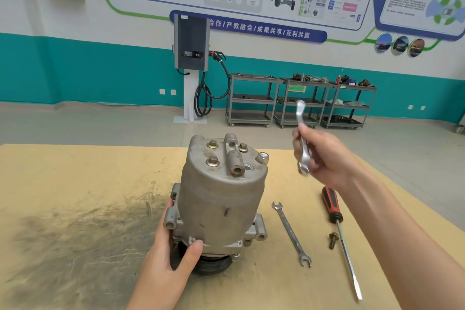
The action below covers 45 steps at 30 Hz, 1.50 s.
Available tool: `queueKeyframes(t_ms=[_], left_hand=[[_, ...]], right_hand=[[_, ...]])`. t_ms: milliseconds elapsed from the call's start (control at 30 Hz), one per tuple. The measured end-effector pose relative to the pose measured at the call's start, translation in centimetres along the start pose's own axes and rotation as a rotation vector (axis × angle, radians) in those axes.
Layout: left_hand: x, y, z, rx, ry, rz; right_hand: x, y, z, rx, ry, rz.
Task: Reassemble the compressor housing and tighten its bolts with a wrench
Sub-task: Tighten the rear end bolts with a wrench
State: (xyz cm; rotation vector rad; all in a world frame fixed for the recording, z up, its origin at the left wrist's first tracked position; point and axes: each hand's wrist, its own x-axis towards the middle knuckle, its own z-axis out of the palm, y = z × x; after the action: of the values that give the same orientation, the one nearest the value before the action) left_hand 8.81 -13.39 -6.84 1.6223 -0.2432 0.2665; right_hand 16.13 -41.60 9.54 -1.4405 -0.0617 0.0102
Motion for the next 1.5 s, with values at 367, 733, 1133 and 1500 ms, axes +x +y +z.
queueKeyframes(t_ms=[367, 733, 1133, 1500], left_hand=[[0.2, -0.5, 0.0, 0.021, 0.005, 0.015], [0.1, -0.5, -0.1, 0.005, 0.000, 0.015], [0.1, -0.3, -0.1, 0.020, 0.003, 0.022], [-0.1, 0.0, 0.0, -0.006, -0.014, 0.005]], right_hand=[[4.0, -1.0, 7.1, 0.179, -0.176, 0.099], [3.6, -0.2, 8.2, 0.205, -0.065, -0.002], [-3.7, 4.8, 8.3, 0.093, 0.298, -0.678], [-2.9, 2.3, 8.5, 0.153, 0.314, -0.513]])
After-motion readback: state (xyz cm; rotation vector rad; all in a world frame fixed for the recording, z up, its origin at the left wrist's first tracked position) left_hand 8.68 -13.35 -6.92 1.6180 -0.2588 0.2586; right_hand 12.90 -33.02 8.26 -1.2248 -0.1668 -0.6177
